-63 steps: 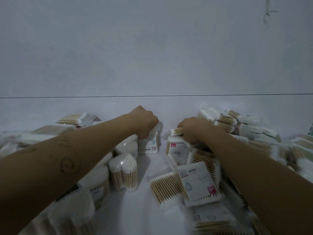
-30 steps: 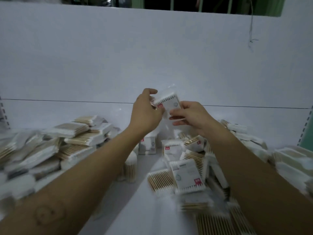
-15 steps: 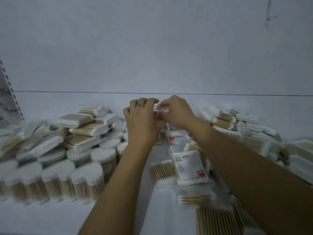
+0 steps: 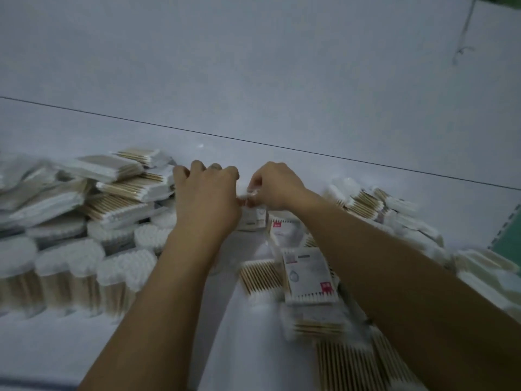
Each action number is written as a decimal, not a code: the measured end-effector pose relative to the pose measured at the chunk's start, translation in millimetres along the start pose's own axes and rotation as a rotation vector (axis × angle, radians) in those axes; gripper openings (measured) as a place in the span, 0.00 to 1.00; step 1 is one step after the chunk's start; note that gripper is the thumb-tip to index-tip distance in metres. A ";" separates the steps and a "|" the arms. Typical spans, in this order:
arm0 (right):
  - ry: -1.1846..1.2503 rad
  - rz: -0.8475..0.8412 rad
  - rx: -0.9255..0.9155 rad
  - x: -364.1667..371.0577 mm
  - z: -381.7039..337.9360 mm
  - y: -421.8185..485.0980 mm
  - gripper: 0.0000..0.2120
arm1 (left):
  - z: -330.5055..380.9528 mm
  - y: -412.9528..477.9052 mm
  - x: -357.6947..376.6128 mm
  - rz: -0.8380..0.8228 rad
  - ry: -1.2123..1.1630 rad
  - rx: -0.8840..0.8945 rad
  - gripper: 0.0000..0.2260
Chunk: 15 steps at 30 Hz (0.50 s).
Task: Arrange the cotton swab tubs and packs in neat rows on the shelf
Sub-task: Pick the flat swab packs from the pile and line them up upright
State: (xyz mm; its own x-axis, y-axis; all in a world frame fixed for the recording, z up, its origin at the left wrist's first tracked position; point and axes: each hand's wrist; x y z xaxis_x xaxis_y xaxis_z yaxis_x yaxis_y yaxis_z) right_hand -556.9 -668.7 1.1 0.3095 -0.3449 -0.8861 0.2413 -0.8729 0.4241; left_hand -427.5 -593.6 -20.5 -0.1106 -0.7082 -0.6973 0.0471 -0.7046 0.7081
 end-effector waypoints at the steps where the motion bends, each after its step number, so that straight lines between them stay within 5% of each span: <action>1: -0.048 0.002 -0.010 1.7 -2.4 -0.2 0.11 | -1.7 -0.3 -1.4 -0.012 -0.002 -0.001 0.18; 7: -0.334 -0.022 -0.064 18.5 -11.8 -3.1 0.10 | 2.4 -5.1 -6.2 -0.038 -0.082 0.049 0.14; 15: -0.243 -0.185 -0.081 -9.9 3.2 -11.3 0.11 | 23.3 -12.6 -6.4 -0.015 -0.142 0.216 0.18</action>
State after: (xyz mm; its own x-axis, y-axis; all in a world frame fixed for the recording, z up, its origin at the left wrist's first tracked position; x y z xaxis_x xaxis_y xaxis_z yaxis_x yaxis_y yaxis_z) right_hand -565.6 -656.6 4.5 0.0273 -0.2636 -0.9642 0.3489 -0.9014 0.2563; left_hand -450.5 -579.2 -22.4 -0.2489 -0.6735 -0.6961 -0.1667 -0.6782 0.7157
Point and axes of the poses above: each hand's wrist, its own y-axis towards the middle knuckle, its own x-axis out of the palm, z = x × y, and after that the axes turned 6 degrees about z, right-handed
